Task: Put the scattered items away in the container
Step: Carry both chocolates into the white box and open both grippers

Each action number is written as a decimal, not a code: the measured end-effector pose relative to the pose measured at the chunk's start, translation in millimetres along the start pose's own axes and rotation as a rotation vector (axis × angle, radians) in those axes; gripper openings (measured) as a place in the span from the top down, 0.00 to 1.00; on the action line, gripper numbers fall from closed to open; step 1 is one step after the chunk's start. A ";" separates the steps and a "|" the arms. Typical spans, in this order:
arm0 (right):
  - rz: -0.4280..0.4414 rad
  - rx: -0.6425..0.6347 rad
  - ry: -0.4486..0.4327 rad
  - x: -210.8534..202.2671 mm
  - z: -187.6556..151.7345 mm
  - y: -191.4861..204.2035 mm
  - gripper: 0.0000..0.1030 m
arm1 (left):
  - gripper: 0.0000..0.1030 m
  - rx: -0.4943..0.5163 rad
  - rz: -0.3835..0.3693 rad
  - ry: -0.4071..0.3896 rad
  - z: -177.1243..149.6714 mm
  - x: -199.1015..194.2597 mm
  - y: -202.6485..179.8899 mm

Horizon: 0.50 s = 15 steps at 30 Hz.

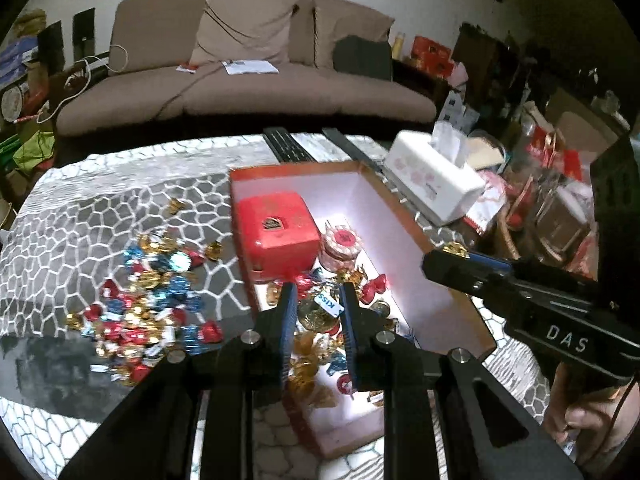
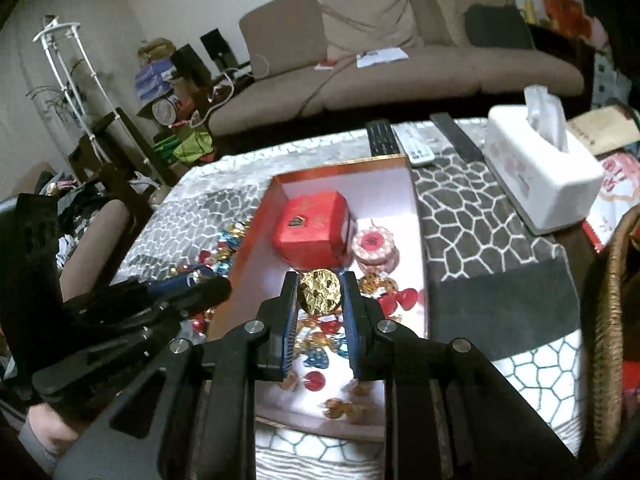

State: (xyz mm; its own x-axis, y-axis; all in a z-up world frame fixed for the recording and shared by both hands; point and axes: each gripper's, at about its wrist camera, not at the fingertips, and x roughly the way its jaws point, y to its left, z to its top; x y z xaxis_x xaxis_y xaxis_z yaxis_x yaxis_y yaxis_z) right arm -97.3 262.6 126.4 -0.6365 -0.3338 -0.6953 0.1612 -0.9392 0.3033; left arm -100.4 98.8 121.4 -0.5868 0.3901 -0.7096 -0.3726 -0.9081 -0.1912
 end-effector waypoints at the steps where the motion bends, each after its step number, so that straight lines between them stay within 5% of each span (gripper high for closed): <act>1: 0.004 0.003 0.009 4.5 -0.4 -4.0 0.81 | 0.79 0.004 0.001 0.010 0.2 5.7 -2.9; 15: 0.020 0.024 0.087 53.3 5.3 -28.7 0.78 | 0.78 0.023 0.033 0.072 7.7 43.0 -11.1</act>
State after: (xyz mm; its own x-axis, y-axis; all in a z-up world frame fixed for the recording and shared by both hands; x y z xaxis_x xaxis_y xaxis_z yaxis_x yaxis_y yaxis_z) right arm -139.8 272.1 84.1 -0.5655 -0.3592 -0.7424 0.1543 -0.9304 0.3326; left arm -126.9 126.9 98.2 -0.5460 0.3475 -0.7623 -0.3709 -0.9161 -0.1519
